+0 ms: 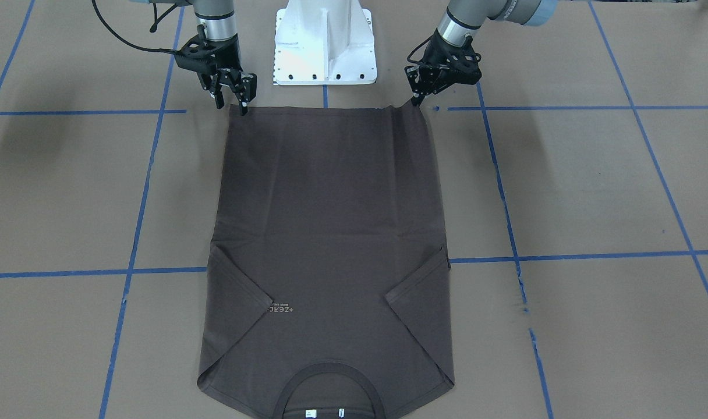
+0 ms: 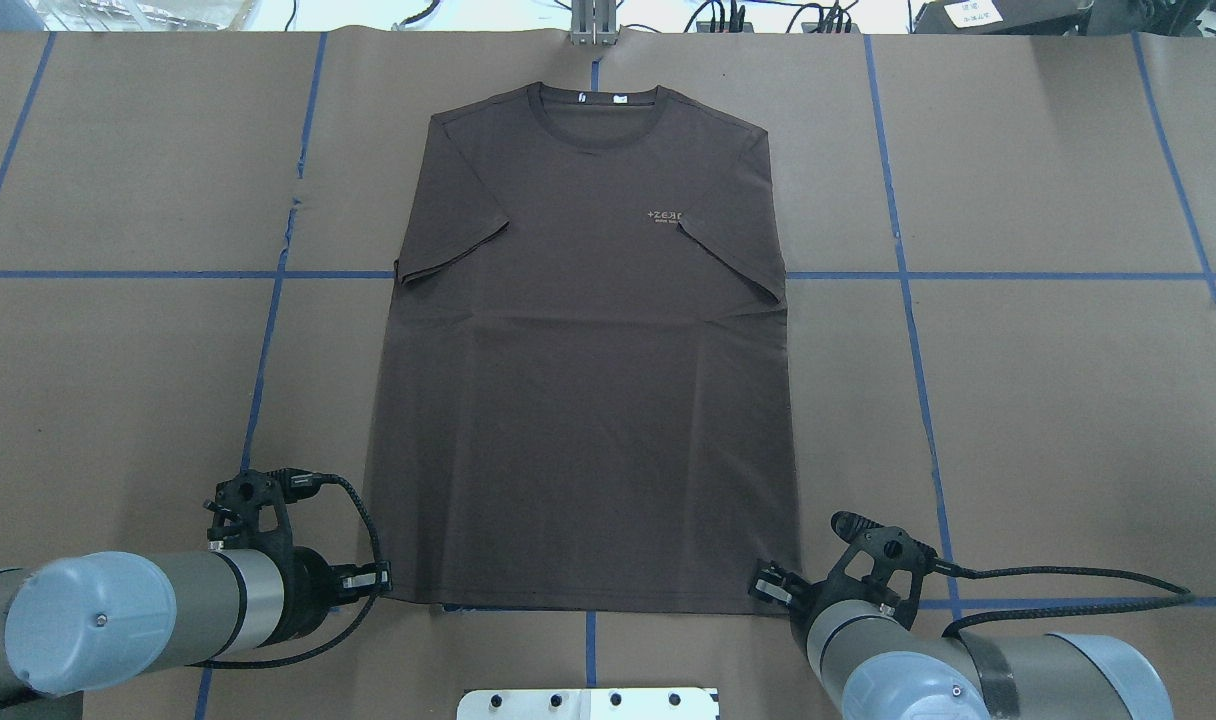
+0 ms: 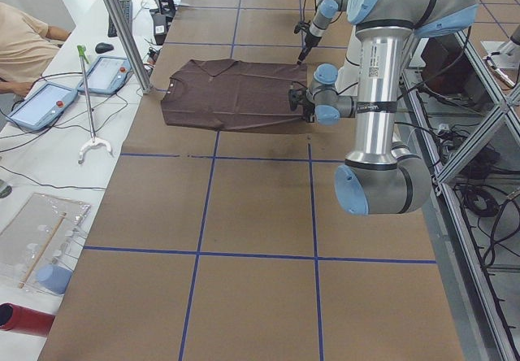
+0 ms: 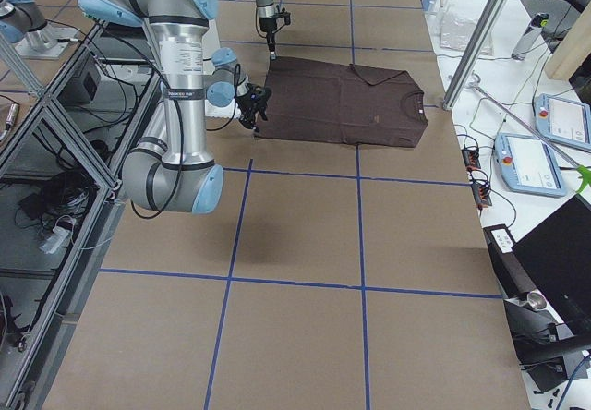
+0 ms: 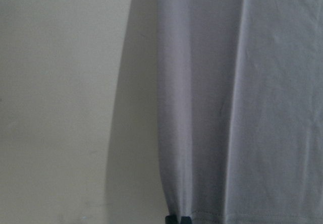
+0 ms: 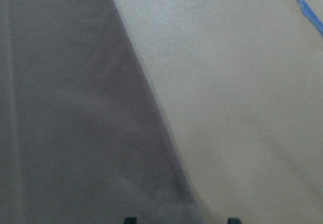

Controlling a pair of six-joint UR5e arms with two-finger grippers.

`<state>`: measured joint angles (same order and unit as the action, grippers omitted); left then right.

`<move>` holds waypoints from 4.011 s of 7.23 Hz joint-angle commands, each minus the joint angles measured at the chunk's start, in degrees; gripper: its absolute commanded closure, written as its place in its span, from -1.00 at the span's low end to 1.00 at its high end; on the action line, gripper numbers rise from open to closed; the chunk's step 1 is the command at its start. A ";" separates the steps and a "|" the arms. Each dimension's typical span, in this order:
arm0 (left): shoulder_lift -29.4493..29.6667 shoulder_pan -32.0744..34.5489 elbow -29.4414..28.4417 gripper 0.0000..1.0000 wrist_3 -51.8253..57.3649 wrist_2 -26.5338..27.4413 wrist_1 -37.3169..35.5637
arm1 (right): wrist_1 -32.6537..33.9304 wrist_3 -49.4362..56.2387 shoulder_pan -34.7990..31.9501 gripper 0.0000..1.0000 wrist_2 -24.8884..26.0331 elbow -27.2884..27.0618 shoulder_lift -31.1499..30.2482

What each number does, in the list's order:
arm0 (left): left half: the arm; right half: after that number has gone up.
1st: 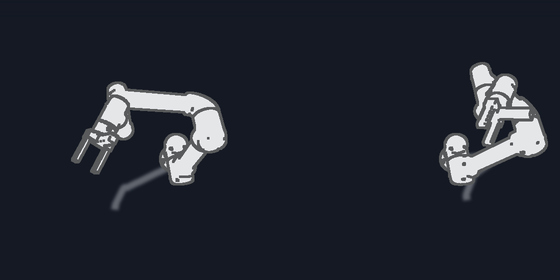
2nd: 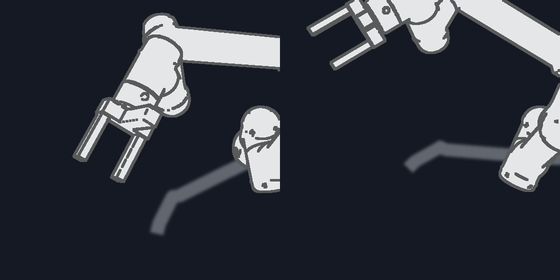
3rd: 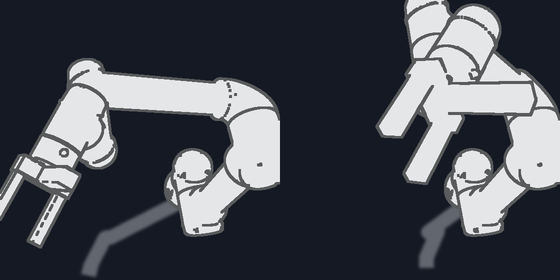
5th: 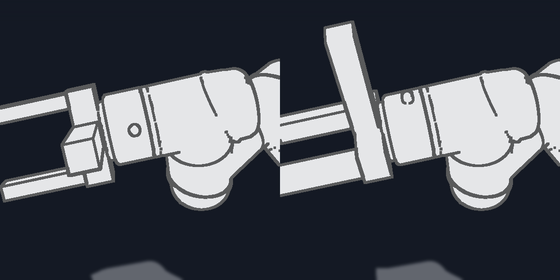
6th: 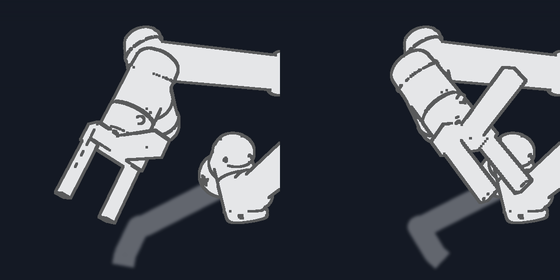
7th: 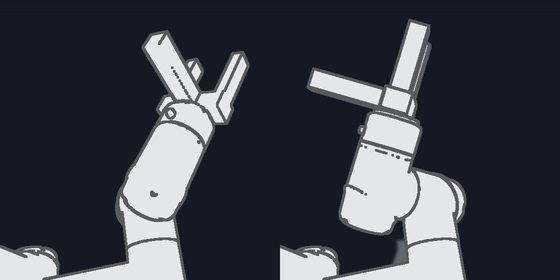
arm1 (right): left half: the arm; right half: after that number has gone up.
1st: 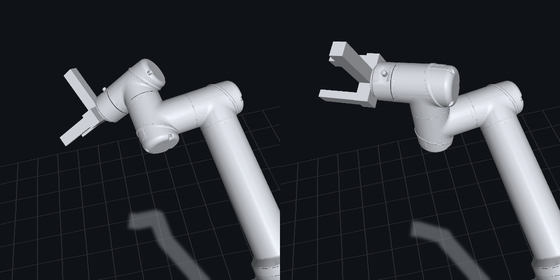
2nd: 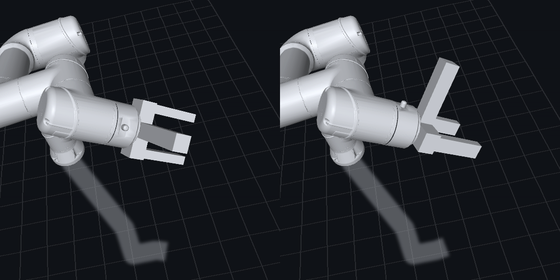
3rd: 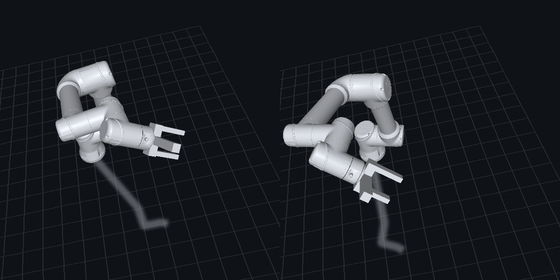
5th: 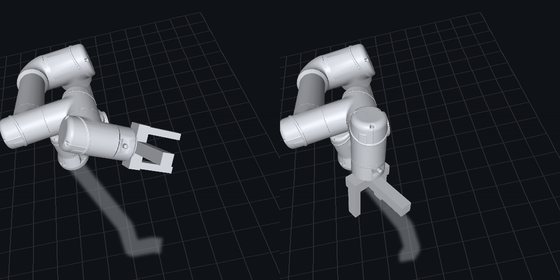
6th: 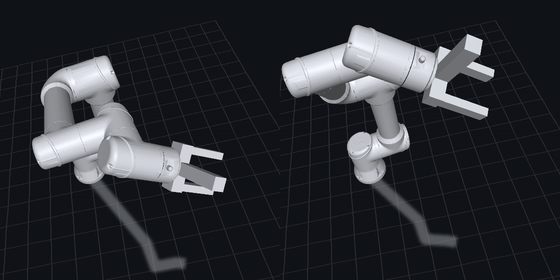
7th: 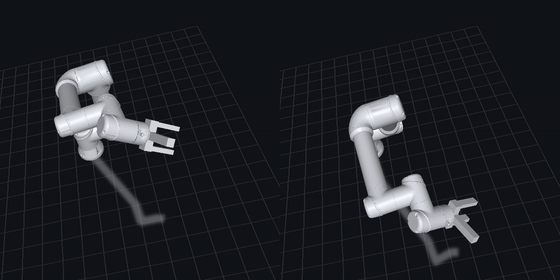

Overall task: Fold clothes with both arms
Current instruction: 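Close both grippers on the hem corners nearest the robot, then lift the hem with both grippers and fold it toward the collar, then lay the hem down near the collar and open both grippers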

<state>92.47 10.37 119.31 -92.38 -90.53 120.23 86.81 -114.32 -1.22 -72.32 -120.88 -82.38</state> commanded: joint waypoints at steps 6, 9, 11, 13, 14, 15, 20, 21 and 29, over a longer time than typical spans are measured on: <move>-0.18 0.09 0.13 1.00 0.01 0.00 0.00 | 0.02 -2.57 1.31 0.75 0.08 1.00 0.20; -0.18 0.09 0.13 1.00 -0.08 0.00 0.00 | 0.02 -2.58 1.66 1.00 1.30 1.00 0.03; -0.27 0.27 3.09 1.00 0.01 -0.09 -2.00 | 0.46 -2.32 0.88 1.00 1.31 -2.66 -0.50; 1.74 0.09 20.78 1.00 0.01 -6.12 -22.83 | 16.53 -2.40 2.27 1.00 -0.53 -22.28 -1.65; 6.01 0.18 28.01 1.00 -0.08 -7.02 -34.08 | 23.86 -2.40 3.58 1.00 -2.37 -29.95 -1.38; 11.89 0.18 29.12 1.00 0.01 -8.51 -41.76 | 25.06 -2.40 3.77 1.00 -2.65 -30.81 -1.21; 22.03 22.45 10.98 1.00 21.93 -12.03 -42.45 | 24.73 9.70 -20.07 1.00 -13.42 -13.72 16.26; 23.44 25.03 6.50 1.00 23.81 -11.95 -41.67 | 22.81 13.38 -24.31 1.00 -13.98 -10.46 17.94; 30.39 32.08 -31.56 1.00 29.19 -9.95 -12.49 | -8.04 20.10 -37.88 1.00 -18.21 30.49 26.03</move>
<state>121.45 42.35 92.62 -63.54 -101.59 105.51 82.29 -94.33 -38.68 -90.52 -95.92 -57.48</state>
